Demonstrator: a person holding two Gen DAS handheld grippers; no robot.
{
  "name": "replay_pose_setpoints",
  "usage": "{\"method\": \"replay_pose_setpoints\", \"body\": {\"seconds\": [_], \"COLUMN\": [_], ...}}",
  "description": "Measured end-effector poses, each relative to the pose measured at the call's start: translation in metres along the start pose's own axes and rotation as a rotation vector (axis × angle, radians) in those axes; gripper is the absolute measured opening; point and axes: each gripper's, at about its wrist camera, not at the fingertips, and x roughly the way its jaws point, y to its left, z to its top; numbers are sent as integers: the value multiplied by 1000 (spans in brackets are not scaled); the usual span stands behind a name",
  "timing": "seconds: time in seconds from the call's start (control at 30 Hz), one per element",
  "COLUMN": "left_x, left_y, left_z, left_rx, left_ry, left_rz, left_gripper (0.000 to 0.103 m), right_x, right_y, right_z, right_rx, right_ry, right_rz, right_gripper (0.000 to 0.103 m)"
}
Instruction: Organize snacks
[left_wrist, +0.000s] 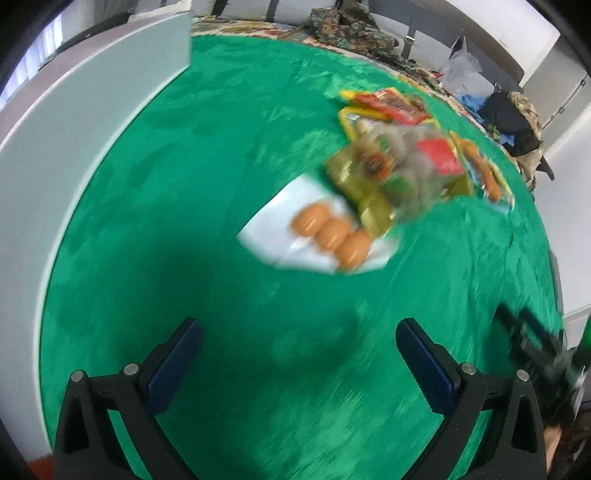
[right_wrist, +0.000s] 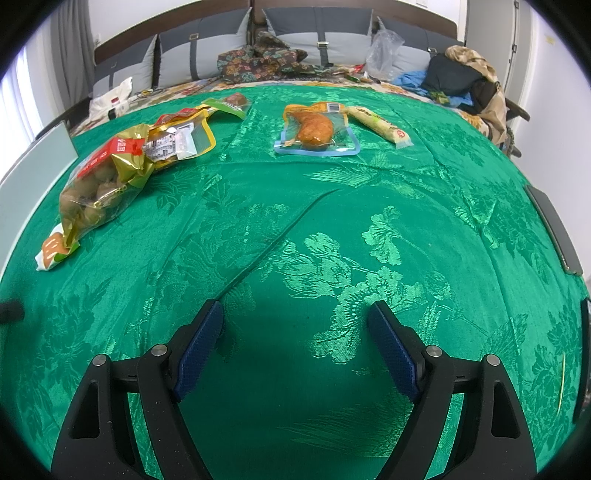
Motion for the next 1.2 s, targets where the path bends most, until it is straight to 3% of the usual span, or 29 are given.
{"method": "replay_pose_setpoints", "body": {"seconds": [0.2, 0.37, 0.53, 0.67, 0.8, 0.9, 1.07, 1.13, 1.2], "left_x": [29, 25, 4, -8, -9, 0, 39, 40, 39], "left_y": [-22, 1, 49, 66, 45, 13, -9, -5, 7], "left_z": [38, 25, 6, 0, 9, 26, 53, 51, 43], "left_rx": [30, 84, 103, 92, 72, 93, 91, 99, 116], "left_ry": [-4, 7, 14, 17, 9, 0, 31, 0, -23], "left_rz": [115, 194, 246, 213, 90, 54, 137, 188, 186], "left_gripper": [103, 103, 102, 102, 102, 102, 103, 103, 102], "right_x": [0, 0, 0, 0, 0, 0, 0, 0, 0], "right_y": [0, 0, 0, 0, 0, 0, 0, 0, 0], "right_z": [0, 0, 0, 0, 0, 0, 0, 0, 0], "right_rx": [0, 0, 0, 0, 0, 0, 0, 1, 0], "right_ry": [0, 0, 1, 1, 1, 1, 1, 2, 2], "right_rz": [0, 0, 0, 0, 0, 0, 1, 1, 0], "right_gripper": [85, 85, 85, 85, 85, 84, 85, 85, 85]}}
